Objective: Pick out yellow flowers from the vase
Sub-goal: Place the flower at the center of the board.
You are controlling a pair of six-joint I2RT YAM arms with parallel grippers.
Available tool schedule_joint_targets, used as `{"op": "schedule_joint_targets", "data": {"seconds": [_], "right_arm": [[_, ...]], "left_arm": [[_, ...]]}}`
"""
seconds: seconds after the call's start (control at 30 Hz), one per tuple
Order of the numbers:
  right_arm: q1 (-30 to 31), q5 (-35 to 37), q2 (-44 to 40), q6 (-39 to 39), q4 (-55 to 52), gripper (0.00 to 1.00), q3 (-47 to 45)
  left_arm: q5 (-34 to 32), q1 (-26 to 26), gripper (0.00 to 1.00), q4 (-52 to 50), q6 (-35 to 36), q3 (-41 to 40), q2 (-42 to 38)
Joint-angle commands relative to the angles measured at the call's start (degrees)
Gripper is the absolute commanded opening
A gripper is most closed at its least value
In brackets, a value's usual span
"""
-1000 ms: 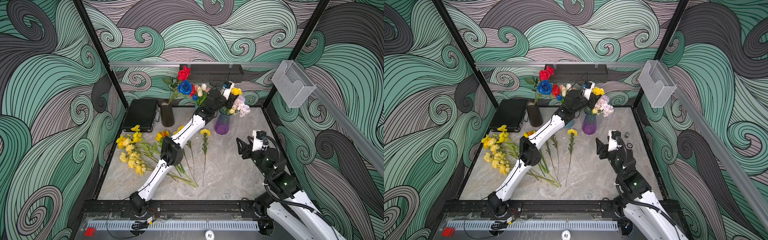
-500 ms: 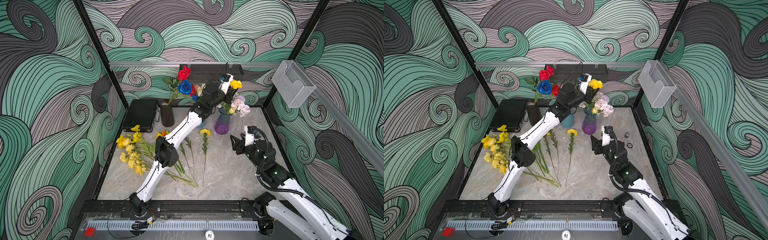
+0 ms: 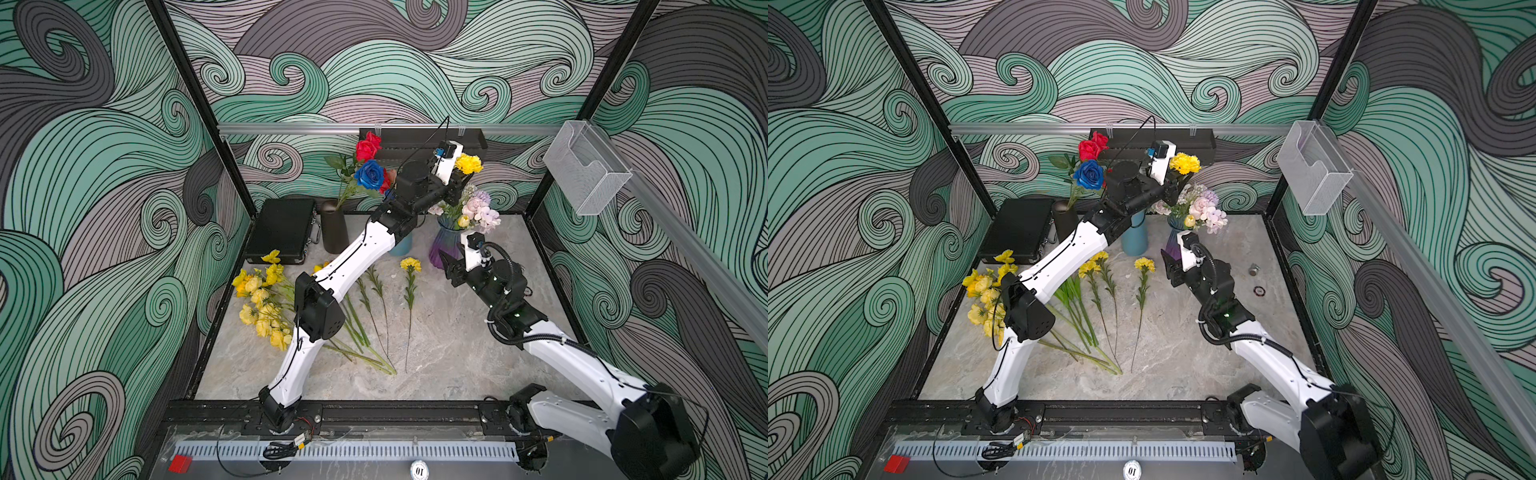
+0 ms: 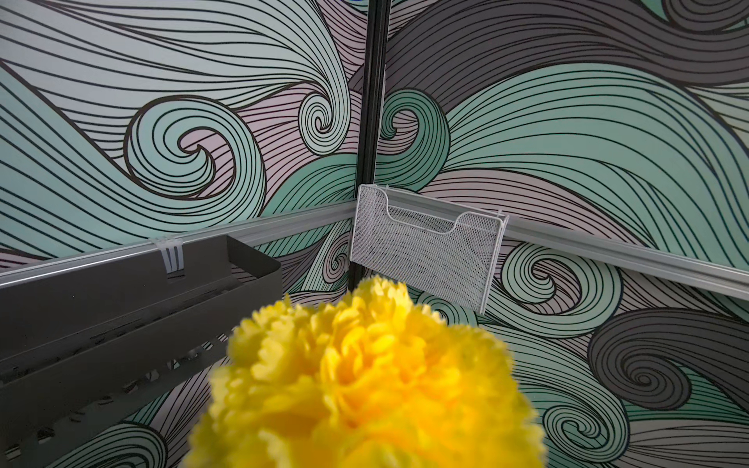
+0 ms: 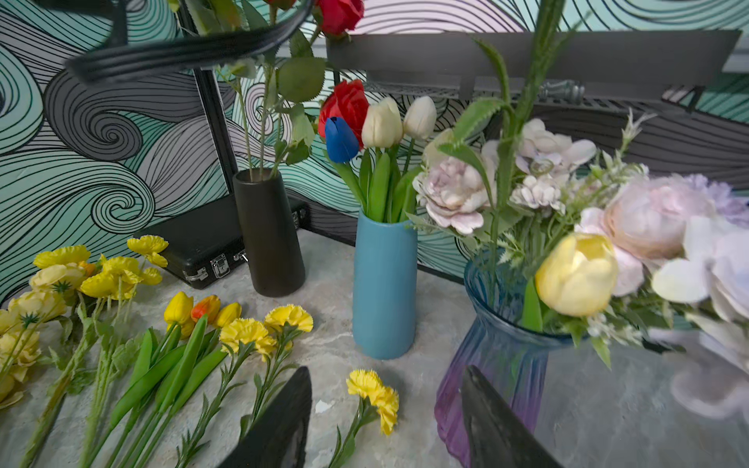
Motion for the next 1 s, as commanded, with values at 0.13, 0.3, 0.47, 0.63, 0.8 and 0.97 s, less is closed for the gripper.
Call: {"op": "schedule_joint_targets", "data": {"seconds": [0.13, 0.3, 0.47, 0.63, 0.8, 0.97], "right_arm": [[-3.2, -2.5, 8.0, -7.2, 14.4, 0.53, 5.8], [-5.3, -2.7, 13.0, -8.4, 16.5, 0.49, 8.3], [-6.6, -2.9, 16.2, -10.1, 16.4, 0.43, 10.1], [-7.6, -2.8, 18.8, -10.9, 16.9, 0.42, 11.6], [-8.4, -3.2, 21.4, -10.9, 16.4, 0.35, 13.8], [-9.1, -5.8, 22.9, -10.9, 13.6, 0.24, 16.5]], "left_arm": [[0.3, -0.3, 0.2, 3.7, 0.5, -3.7, -5.4], [0.1, -0.3, 0.2, 4.3, 0.4, -4.8, -6.1], [-0.1, -0.3, 0.2, 4.0, 0.4, -5.0, -6.5], [0.0, -0.3, 0.2, 3.9, 0.3, -4.9, -6.5], [0.0, -0.3, 0.2, 3.8, 0.1, -4.8, -6.5], [-0.1, -0.3, 0.2, 3.8, 0.0, -4.8, -6.6]]}}
